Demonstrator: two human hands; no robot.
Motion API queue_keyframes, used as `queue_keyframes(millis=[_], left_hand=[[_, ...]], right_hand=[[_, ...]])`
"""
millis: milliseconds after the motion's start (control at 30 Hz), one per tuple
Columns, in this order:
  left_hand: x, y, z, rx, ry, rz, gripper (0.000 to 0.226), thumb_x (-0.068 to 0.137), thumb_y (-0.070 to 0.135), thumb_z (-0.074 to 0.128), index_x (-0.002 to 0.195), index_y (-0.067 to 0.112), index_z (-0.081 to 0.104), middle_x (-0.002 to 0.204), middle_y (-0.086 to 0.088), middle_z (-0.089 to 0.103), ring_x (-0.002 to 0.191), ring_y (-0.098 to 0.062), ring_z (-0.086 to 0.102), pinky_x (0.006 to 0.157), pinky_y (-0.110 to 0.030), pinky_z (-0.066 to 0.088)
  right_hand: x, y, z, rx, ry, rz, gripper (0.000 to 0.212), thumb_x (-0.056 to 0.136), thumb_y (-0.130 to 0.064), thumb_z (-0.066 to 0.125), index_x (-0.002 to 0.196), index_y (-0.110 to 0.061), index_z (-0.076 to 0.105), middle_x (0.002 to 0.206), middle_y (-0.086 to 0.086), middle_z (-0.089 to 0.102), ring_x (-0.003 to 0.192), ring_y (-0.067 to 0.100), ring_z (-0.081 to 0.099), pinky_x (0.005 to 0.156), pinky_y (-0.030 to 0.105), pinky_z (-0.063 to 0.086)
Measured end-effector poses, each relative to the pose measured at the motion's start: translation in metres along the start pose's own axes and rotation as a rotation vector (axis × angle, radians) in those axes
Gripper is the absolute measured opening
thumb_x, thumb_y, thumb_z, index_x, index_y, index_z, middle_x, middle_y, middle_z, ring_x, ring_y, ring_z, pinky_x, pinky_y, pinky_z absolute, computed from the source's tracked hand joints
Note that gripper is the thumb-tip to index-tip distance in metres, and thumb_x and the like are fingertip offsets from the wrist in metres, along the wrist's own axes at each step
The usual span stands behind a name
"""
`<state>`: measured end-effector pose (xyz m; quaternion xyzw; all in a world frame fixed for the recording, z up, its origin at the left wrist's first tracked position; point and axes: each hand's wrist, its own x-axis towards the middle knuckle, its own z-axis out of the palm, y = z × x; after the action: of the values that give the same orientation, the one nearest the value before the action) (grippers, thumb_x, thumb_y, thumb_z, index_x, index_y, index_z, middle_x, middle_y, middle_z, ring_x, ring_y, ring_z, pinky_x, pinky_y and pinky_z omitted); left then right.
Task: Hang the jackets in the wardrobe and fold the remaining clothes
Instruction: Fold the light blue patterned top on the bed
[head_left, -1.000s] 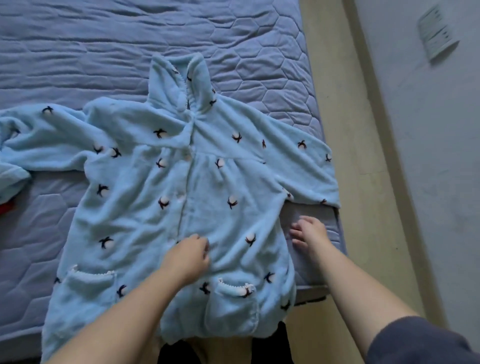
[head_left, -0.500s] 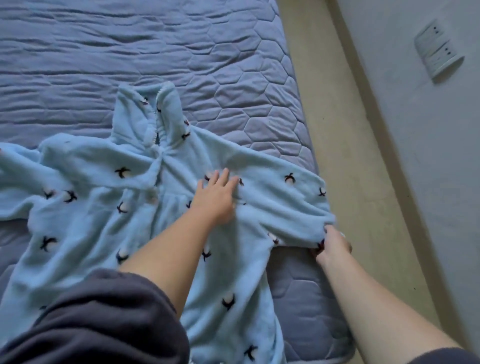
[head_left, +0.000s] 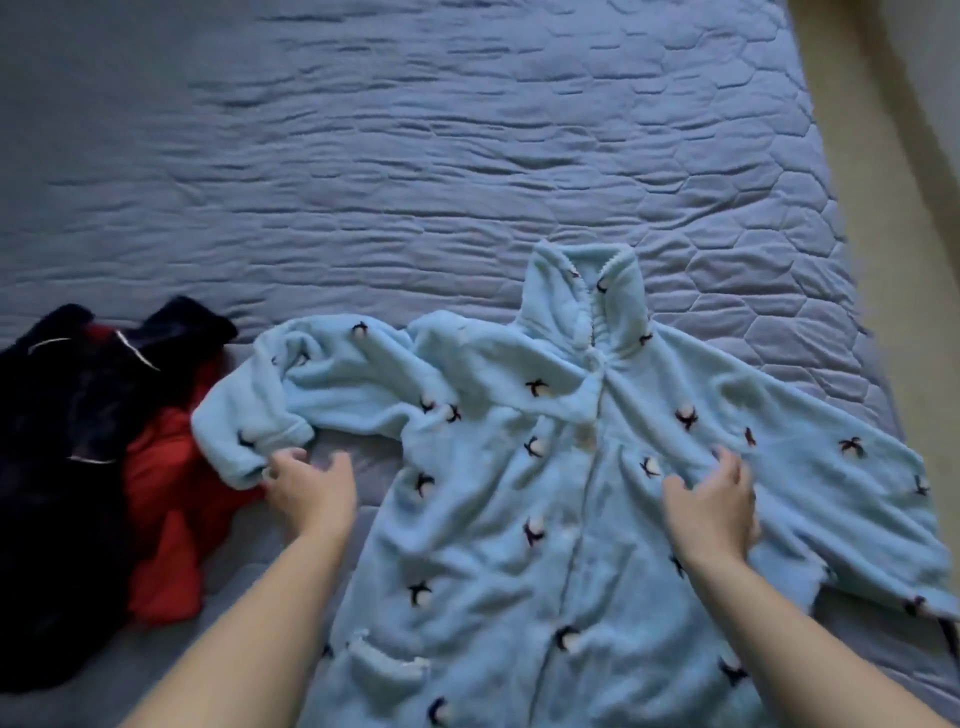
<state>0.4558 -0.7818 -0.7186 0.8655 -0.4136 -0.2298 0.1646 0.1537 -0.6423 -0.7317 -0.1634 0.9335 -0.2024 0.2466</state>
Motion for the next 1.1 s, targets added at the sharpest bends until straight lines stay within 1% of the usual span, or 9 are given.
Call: queue_keyframes(millis=[100, 267, 400, 533, 600, 667, 767, 900, 1100], left_hand=[[0.066, -0.022, -0.036, -0.036, 0.181, -0.080, 0.060, 0.074, 0.029, 0.073, 0.122, 0.007, 0.044, 0.131, -0.023, 0.042, 0.118, -0.042, 0.043, 0.090, -0.049, 0.040], [0.136, -0.045, -0.055, -0.020, -0.266, -0.042, 0.089, 0.067, 0.030, 0.081, 0.137, 0.009, 0.030, 0.129, -0.021, 0.052, 0.113, -0.038, 0.055, 0.086, -0.040, 0.045], [0.145, -0.066, -0.054, 0.757, -0.131, 0.684, 0.116, 0.061, 0.056, 0.076, 0.150, 0.031, 0.007, 0.145, -0.017, 0.027, 0.123, -0.037, 0.040, 0.091, -0.047, 0.041], [0.156, -0.078, -0.042, 0.918, -0.212, 1.109, 0.063, 0.092, 0.038, 0.048, 0.148, 0.027, 0.022, 0.159, -0.013, -0.012, 0.145, -0.036, -0.012, 0.111, -0.061, -0.003], [0.166, -0.069, -0.042, 0.733, -0.253, 1.087, 0.040, 0.094, 0.028, 0.043, 0.133, 0.020, 0.045, 0.156, -0.009, 0.023, 0.146, -0.032, 0.013, 0.114, -0.053, 0.009], [0.176, -0.053, -0.054, 0.267, -0.184, 0.834, 0.025, 0.090, 0.028, 0.053, 0.110, 0.014, 0.058, 0.120, -0.013, 0.061, 0.117, -0.035, 0.054, 0.095, -0.042, 0.039], [0.214, -0.035, -0.091, -0.335, 0.039, 0.244, 0.032, 0.093, 0.034, 0.055, 0.100, 0.003, 0.058, 0.102, -0.025, 0.066, 0.095, -0.042, 0.060, 0.075, -0.040, 0.043], [0.256, -0.040, -0.134, -0.433, 0.160, -0.161, 0.042, 0.096, 0.032, 0.049, 0.129, 0.006, 0.043, 0.132, -0.021, 0.052, 0.115, -0.038, 0.053, 0.089, -0.036, 0.039], [0.189, -0.027, -0.133, 0.027, 0.049, 0.413, 0.070, 0.081, 0.013, 0.060, 0.144, 0.004, 0.031, 0.153, -0.020, 0.024, 0.141, -0.035, 0.022, 0.113, -0.044, 0.023]], right_hand=[[-0.045, -0.061, 0.066, -0.080, -0.269, -0.277, 0.052, 0.086, -0.011, 0.056, 0.136, -0.008, 0.043, 0.141, 0.012, 0.041, 0.128, 0.028, 0.041, 0.105, 0.036, 0.031], [-0.117, -0.143, 0.167, -0.338, -0.498, -0.526, 0.047, 0.084, -0.020, 0.056, 0.129, -0.014, 0.045, 0.138, 0.007, 0.039, 0.127, 0.027, 0.039, 0.102, 0.035, 0.035], [-0.139, -0.171, 0.196, -0.527, -0.343, -0.507, 0.053, 0.084, -0.028, 0.057, 0.134, -0.022, 0.040, 0.144, 0.008, 0.032, 0.132, 0.027, 0.034, 0.101, 0.040, 0.037], [-0.148, -0.172, 0.204, -0.684, -0.319, -0.501, 0.059, 0.085, -0.030, 0.057, 0.140, -0.030, 0.034, 0.156, 0.011, 0.013, 0.143, 0.025, 0.018, 0.104, 0.039, 0.035], [-0.153, -0.172, 0.209, -0.780, -0.299, -0.556, 0.059, 0.087, -0.030, 0.054, 0.142, -0.033, 0.030, 0.159, 0.015, 0.000, 0.147, 0.028, 0.008, 0.104, 0.039, 0.036], [-0.154, -0.175, 0.209, -0.809, -0.300, -0.572, 0.059, 0.089, -0.029, 0.051, 0.143, -0.036, 0.028, 0.159, 0.017, -0.007, 0.147, 0.030, 0.005, 0.104, 0.040, 0.037], [-0.152, -0.179, 0.202, -0.791, -0.385, -0.536, 0.060, 0.092, -0.028, 0.048, 0.146, -0.038, 0.025, 0.158, 0.020, -0.005, 0.144, 0.032, 0.016, 0.105, 0.041, 0.039], [-0.153, -0.185, 0.193, -0.772, -0.480, -0.514, 0.064, 0.092, -0.026, 0.046, 0.149, -0.036, 0.020, 0.155, 0.017, 0.012, 0.133, 0.032, 0.037, 0.098, 0.040, 0.043], [-0.153, -0.177, 0.162, -0.679, -0.588, -0.515, 0.069, 0.087, -0.024, 0.049, 0.150, -0.032, 0.020, 0.150, 0.009, 0.028, 0.127, 0.030, 0.043, 0.096, 0.037, 0.045]])
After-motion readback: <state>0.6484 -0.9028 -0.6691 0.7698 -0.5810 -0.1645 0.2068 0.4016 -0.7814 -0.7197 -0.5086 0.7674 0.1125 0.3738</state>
